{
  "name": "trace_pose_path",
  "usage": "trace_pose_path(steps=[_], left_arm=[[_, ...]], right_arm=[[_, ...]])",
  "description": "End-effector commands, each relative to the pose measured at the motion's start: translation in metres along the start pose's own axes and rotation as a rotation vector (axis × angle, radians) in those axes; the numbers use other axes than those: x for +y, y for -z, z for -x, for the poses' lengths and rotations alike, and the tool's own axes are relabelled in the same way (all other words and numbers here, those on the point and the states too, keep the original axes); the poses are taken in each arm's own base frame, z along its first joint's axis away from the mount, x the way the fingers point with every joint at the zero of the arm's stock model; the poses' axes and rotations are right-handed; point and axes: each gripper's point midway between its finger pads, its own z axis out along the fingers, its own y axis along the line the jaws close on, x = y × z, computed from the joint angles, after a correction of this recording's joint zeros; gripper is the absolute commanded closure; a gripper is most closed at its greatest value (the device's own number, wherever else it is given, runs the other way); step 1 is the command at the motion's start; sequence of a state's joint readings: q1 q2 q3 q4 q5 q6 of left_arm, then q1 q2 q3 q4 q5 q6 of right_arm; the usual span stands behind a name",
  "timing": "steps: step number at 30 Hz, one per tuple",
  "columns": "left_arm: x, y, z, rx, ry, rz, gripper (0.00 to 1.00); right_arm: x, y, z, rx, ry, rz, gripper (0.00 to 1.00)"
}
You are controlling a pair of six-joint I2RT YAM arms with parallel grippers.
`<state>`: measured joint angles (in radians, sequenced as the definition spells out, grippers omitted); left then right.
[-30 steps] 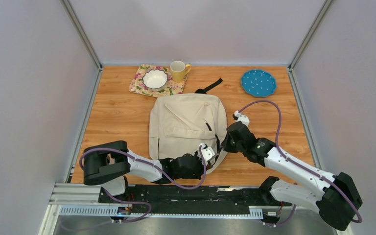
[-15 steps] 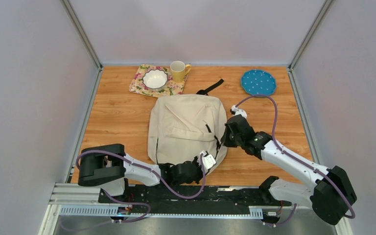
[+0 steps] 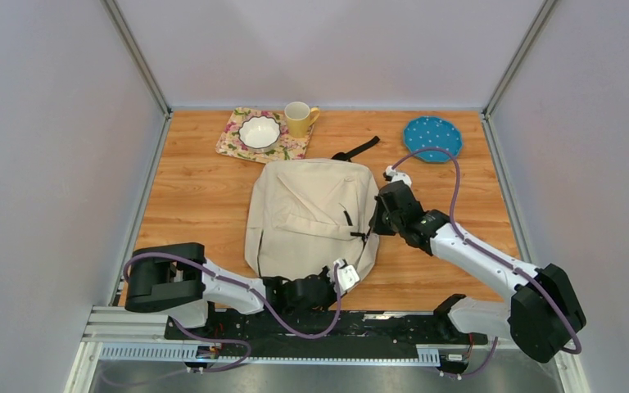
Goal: Pack the student bag
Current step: Zip the student bag at the center of the board.
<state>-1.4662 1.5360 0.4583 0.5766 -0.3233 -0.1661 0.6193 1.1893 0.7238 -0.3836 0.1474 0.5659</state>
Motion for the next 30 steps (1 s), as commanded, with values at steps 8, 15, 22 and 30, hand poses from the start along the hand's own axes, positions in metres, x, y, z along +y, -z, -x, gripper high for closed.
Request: trace_pose_path(steps=[8,15,22,30], left_arm=[[-0.012,0.026,-0.04,0.167,-0.041,-0.051,0.58],[0.011,0.042,0.013,0.056,-0.025,0.016,0.26],[0.066,0.072,0.041,0.004,0.134,0.123,0.25],[0.118,0.102,0.065,-0.035,0.371,0.205,0.19]], right_arm=[[0.03,0.012,0.062,-0.183,-0.02,0.155,0.82],[0.009,0.032,0.029,-0.174,-0.135,0.158,0.4],[-0.003,0.039,0.007,-0.148,-0.271,0.152,0.38],[0.006,0.033,-0.021,-0.075,-0.396,0.24,0.38]])
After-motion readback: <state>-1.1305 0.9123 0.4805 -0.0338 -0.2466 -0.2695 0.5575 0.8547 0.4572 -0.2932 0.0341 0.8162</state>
